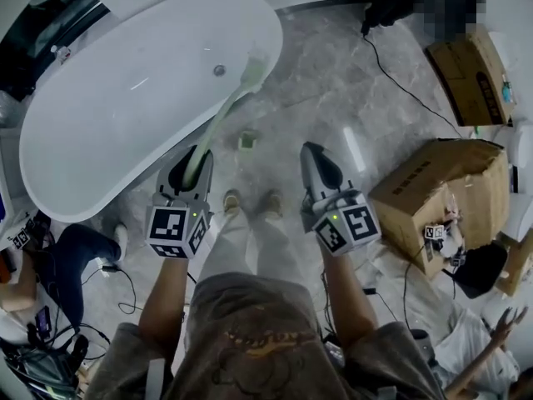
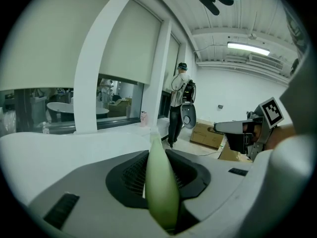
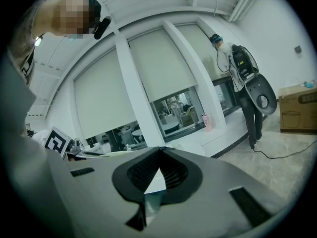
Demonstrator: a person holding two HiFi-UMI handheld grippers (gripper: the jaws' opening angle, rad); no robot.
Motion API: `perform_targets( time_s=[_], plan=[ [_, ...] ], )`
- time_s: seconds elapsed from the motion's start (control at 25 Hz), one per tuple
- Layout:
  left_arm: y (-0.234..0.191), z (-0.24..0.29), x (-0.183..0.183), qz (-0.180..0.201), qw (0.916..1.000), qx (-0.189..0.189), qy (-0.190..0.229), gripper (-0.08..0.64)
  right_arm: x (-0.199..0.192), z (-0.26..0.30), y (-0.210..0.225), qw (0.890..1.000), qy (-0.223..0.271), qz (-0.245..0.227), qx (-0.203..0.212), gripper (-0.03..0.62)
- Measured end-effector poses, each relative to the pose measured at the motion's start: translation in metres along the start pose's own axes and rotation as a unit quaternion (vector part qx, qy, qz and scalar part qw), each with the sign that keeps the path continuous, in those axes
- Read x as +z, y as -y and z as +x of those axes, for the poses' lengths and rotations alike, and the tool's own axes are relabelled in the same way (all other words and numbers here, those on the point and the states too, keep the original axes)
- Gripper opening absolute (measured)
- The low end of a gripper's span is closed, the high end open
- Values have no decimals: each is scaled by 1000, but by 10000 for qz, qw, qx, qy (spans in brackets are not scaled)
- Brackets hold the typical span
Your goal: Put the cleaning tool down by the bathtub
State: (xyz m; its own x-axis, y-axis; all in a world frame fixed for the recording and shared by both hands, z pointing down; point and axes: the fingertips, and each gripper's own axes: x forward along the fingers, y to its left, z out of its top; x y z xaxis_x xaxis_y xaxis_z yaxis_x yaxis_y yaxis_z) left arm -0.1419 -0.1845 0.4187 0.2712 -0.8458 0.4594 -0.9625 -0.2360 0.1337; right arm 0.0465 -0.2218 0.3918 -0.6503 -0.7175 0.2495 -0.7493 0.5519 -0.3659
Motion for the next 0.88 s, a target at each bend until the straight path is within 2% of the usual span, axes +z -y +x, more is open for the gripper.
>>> perform_targets(
  time_s=[0.2, 0.56, 0.88],
  plan=[
    [0, 15, -30, -89, 9999, 25, -101, 107, -26, 9, 15, 9999, -56, 111, -33, -2],
    [7, 40, -106, -73, 9991, 80, -416, 106, -96, 6, 45, 9989, -377, 262, -98, -2],
    [9, 67, -146, -94, 9984, 76, -553, 107, -143, 19, 65, 9978, -568, 334, -77, -2]
  ],
)
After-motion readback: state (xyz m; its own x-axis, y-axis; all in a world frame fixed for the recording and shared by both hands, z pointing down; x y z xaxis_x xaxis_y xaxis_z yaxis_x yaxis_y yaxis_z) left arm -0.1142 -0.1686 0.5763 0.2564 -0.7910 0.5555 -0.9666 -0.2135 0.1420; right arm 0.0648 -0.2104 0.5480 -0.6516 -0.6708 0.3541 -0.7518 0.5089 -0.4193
